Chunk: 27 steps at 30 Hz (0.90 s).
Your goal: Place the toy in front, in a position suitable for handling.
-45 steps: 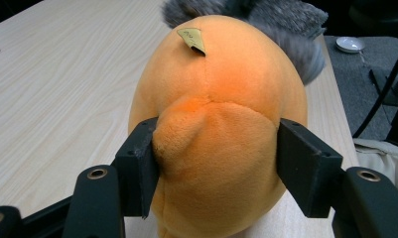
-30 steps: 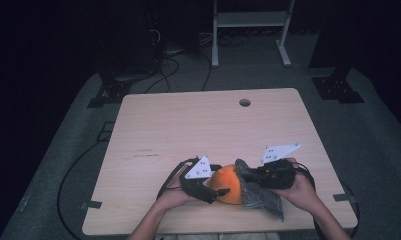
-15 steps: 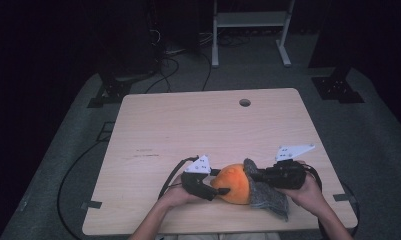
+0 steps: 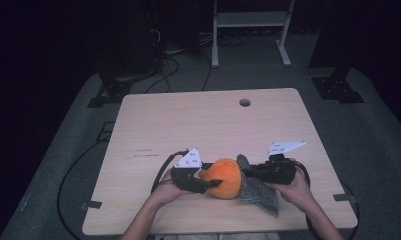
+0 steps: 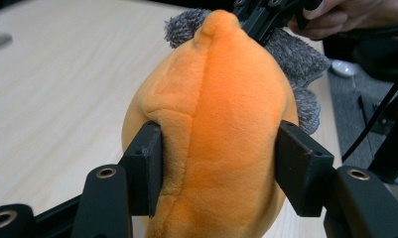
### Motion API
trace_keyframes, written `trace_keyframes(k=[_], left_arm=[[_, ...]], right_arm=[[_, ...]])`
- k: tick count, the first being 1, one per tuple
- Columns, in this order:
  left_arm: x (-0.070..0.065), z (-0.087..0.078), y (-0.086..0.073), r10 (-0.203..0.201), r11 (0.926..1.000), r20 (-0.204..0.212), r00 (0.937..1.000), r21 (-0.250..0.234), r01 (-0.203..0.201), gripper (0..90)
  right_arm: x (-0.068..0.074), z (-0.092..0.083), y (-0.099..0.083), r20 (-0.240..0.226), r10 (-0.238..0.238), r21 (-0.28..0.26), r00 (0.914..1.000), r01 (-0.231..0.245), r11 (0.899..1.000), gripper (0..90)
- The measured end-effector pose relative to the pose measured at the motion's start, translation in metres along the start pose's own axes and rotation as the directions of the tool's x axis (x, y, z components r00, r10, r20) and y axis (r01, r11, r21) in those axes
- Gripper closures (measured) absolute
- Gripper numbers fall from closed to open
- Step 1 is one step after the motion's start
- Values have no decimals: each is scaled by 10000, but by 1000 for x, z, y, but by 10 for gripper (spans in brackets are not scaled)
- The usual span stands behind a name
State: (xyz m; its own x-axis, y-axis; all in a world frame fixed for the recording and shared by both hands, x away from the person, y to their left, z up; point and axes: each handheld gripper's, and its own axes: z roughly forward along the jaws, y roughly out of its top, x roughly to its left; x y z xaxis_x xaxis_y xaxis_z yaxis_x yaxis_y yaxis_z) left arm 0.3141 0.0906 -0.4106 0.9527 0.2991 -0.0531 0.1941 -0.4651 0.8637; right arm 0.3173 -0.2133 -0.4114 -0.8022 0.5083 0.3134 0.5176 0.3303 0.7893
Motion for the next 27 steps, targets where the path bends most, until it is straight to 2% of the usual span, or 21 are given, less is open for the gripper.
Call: trace_keyframes(k=[2, 6, 9, 13, 15, 16, 18, 19, 23, 27], left_arm=[[2, -2, -1, -113, 9999, -72, 9999, -63, 113, 419], [4, -3, 2, -194, 9997, -240, 9995, 108, 197, 418], [3, 0, 5, -116, 9997, -363, 9993, 215, 124, 400], [0, 9, 13, 21, 9997, -425, 9991, 237, -11, 381], [-2, 14, 18, 85, 9998, -428, 9990, 196, -77, 367], [-3, 17, 21, 187, 9996, -477, 9987, 227, -177, 351], [-3, 19, 23, 250, 9996, -511, 9984, 103, -245, 280], [-2, 18, 23, 230, 9997, -474, 9986, -27, -232, 247], [3, 10, 12, -53, 9979, -333, 9994, -650, 31, 153], [11, 11, -3, -597, 9965, -26, 9982, -587, 594, 127]], right_arm=[[-3, 2, -2, -179, 250, -152, 9995, -253, 9996, 781], [3, -2, 7, 291, -232, -11, 9993, 233, 9997, 779], [7, -12, 12, 403, -414, -312, 9983, 427, 9986, 777], [22, -18, 20, 346, -880, -542, 9955, 898, 9945, 775], [30, -19, 24, 168, -1076, -737, 9941, 1085, 9914, 772], [31, -18, 25, 217, -1156, -706, 9931, 1169, 9906, 771], [33, -15, 26, 812, -1407, -373, 9867, 1440, 9889, 772], [31, -14, 25, 965, -1374, -285, 9858, 1407, 9896, 773], [20, -17, 19, 893, -978, -461, 9912, 1022, 9937, 773], [13, -20, 16, 857, -730, -571, 9936, 780, 9953, 773]])
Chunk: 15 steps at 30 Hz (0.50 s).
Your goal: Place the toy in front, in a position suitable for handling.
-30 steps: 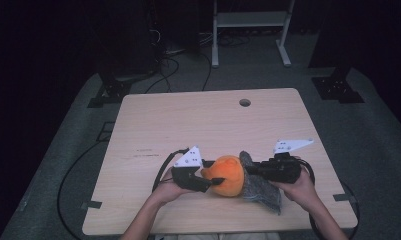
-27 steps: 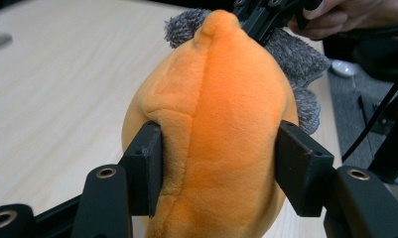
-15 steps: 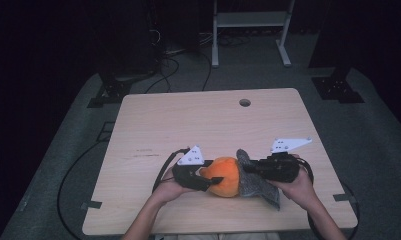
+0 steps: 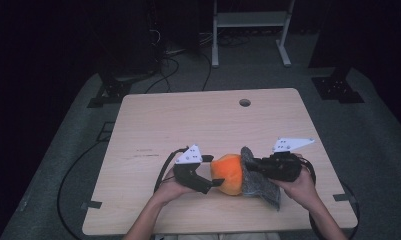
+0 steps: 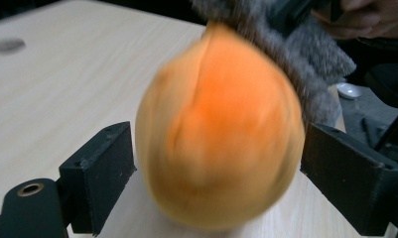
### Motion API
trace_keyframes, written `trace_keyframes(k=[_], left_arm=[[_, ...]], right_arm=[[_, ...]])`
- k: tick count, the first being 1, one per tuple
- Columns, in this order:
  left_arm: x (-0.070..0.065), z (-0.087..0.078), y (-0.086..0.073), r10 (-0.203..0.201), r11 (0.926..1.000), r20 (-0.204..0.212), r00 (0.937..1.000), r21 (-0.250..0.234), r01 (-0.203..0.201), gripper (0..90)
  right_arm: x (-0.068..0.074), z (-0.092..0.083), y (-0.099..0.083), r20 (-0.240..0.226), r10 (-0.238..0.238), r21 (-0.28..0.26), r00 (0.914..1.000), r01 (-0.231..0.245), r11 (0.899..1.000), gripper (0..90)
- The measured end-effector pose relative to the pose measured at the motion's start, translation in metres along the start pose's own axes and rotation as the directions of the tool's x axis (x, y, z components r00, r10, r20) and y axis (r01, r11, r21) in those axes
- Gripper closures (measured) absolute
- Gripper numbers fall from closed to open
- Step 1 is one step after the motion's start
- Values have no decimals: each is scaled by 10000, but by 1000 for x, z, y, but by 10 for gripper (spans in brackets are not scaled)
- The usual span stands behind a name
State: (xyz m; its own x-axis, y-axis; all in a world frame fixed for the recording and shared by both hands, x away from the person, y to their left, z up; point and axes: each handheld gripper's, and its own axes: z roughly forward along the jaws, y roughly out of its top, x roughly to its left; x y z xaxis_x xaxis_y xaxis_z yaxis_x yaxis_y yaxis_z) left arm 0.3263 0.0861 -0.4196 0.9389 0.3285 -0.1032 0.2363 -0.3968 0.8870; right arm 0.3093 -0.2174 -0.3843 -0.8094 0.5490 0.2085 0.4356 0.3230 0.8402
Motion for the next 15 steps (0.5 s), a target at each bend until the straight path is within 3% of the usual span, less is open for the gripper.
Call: trace_keyframes(k=[4, 6, 8, 11, 13, 15], left_arm=[[2, 15, -7, -30, 9994, 346, 9994, 351, 18, 125], [0, 20, -6, 151, 9992, 233, 9996, 373, -160, 119], [-4, 19, -4, 472, 9988, -97, 9988, 119, -471, 230], [-8, 15, -1, 613, 9978, -192, 9979, -235, -617, 381], [-10, 10, 2, 590, 9973, -99, 9982, -443, -593, 412], [-10, 3, 5, 547, 9979, 24, 9985, -341, -546, 418]], right_arm=[[-1, 1, -1, -124, 71, -77, 9999, -72, 9999, 773], [0, 2, 0, -115, 35, -41, 9999, -35, 10000, 772], [0, 2, 1, -17, -32, 16, 10000, 32, 10000, 773], [-3, -2, 1, -24, 136, -142, 9999, -136, 9998, 776], [-2, -4, 2, -53, 110, -223, 9999, -111, 9997, 776], [0, -5, 2, -170, 92, -290, 9998, -96, 9995, 776]])
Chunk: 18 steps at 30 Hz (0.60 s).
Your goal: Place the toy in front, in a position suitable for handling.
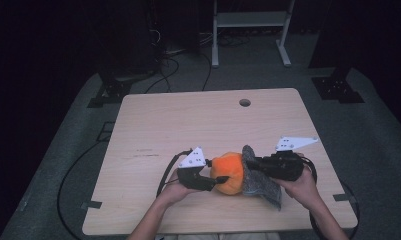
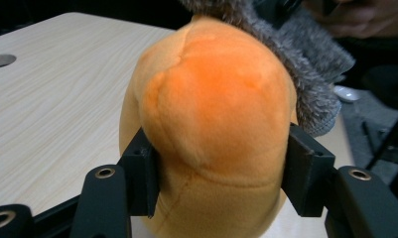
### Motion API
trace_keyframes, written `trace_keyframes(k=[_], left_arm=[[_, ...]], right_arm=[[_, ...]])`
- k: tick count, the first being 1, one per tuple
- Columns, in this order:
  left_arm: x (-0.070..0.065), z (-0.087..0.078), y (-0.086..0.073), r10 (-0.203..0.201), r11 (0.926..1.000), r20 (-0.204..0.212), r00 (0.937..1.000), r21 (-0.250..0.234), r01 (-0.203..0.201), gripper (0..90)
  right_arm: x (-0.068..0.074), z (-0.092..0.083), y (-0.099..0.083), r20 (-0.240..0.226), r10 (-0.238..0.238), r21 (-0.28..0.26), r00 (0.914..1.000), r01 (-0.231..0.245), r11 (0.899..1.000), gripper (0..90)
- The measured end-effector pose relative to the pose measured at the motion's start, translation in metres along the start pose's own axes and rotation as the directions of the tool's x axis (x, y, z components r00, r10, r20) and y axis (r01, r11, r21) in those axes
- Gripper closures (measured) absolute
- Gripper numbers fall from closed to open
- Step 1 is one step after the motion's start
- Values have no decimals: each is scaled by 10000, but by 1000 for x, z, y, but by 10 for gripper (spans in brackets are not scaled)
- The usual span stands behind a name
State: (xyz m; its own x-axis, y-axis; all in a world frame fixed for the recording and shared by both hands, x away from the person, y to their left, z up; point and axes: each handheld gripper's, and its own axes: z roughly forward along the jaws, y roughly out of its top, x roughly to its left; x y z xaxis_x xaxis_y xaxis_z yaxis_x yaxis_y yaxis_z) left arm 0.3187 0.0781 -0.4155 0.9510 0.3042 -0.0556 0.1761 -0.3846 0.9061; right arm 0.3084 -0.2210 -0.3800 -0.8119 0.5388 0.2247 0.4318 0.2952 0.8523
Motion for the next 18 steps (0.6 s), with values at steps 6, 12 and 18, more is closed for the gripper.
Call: trace_keyframes(k=[6, 12, 18], left_arm=[[1, -5, -6, 118, 9990, -333, 9994, 441, -103, 416], [4, -3, -9, -136, 9994, -407, 9991, 298, 148, 414], [9, 4, -5, -689, 9969, -576, 9960, 329, 709, 399]], right_arm=[[0, 12, -2, -136, 35, 371, 9999, -30, 9993, 775], [14, 8, 14, -34, -650, 281, 9979, 651, 9975, 777], [46, 32, 36, -262, -1988, 847, 9797, 2003, 9761, 775]])
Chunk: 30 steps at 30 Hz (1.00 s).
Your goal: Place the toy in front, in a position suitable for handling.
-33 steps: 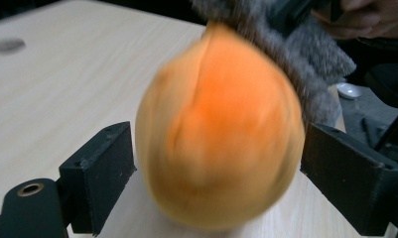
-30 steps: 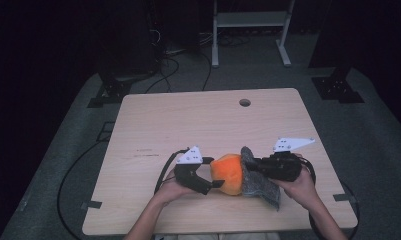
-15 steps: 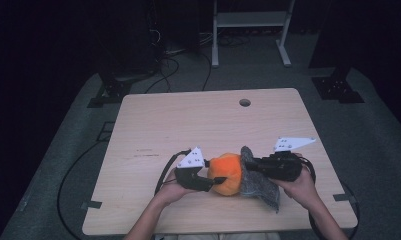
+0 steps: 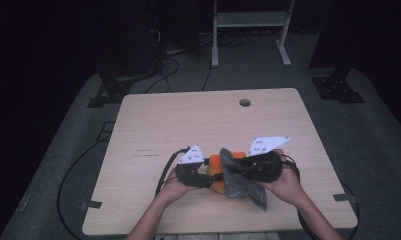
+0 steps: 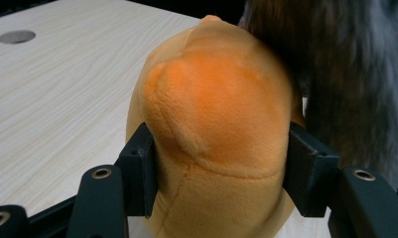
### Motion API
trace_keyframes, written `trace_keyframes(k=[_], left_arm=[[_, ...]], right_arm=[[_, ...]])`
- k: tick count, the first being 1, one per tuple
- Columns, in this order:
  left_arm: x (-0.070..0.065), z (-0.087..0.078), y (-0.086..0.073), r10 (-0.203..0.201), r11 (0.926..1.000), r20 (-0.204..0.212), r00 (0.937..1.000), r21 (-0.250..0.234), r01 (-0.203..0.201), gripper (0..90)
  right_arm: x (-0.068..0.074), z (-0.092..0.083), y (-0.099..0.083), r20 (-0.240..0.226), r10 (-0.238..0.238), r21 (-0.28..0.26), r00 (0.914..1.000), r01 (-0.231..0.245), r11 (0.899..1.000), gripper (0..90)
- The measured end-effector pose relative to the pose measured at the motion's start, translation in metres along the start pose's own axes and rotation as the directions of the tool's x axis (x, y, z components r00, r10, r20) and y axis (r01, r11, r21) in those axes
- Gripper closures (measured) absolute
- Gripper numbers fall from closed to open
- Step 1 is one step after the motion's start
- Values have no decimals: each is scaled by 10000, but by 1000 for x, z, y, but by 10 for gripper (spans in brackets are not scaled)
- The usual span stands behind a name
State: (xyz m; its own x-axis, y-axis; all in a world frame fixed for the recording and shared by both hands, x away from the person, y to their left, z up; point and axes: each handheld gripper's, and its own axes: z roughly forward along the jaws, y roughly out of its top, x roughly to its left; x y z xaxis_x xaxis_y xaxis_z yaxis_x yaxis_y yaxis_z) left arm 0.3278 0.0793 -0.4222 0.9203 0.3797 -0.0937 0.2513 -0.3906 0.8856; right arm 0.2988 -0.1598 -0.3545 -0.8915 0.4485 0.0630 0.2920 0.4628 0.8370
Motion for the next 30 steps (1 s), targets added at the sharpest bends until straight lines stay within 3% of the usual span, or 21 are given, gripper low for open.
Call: trace_keyframes(k=[3, 7, 14, 18, 22, 25, 27, 30], left_arm=[[2, 0, 0, -11, 9999, -107, 9999, 156, 13, 399], [5, 0, -2, -171, 9998, -92, 9998, 68, 171, 397], [6, 0, -3, -220, 9998, -38, 9997, -21, 220, 387], [5, 0, -3, -137, 9999, 8, 9999, 31, 137, 382], [1, 2, -1, 97, 9999, 14, 10000, 93, -97, 381], [-6, 5, 1, 619, 9978, 112, 9980, 239, -622, 380], [-11, 6, 1, 1013, 9941, 112, 9948, 384, -1016, 381], [-12, 4, -1, 1165, 9923, 157, 9931, 410, -1171, 383]], right_arm=[[-3, 10, -1, 163, -95, 176, 9998, 92, 9998, 776], [-10, 5, -14, 532, 7, 251, 9986, -20, 9997, 778], [-33, -12, -50, 953, 1074, 358, 9896, -1112, 9931, 777], [-37, -19, -59, 1212, 1219, 715, 9851, -1312, 9888, 776], [-31, -27, -47, 838, 1097, 245, 9904, -1121, 9934, 776], [-25, -26, -29, 691, 693, 32, 9952, -697, 9976, 775], [-24, -23, -21, 666, 554, -7, 9962, -554, 9985, 775], [-28, -17, -16, 640, 477, 140, 9968, -487, 9987, 775]])
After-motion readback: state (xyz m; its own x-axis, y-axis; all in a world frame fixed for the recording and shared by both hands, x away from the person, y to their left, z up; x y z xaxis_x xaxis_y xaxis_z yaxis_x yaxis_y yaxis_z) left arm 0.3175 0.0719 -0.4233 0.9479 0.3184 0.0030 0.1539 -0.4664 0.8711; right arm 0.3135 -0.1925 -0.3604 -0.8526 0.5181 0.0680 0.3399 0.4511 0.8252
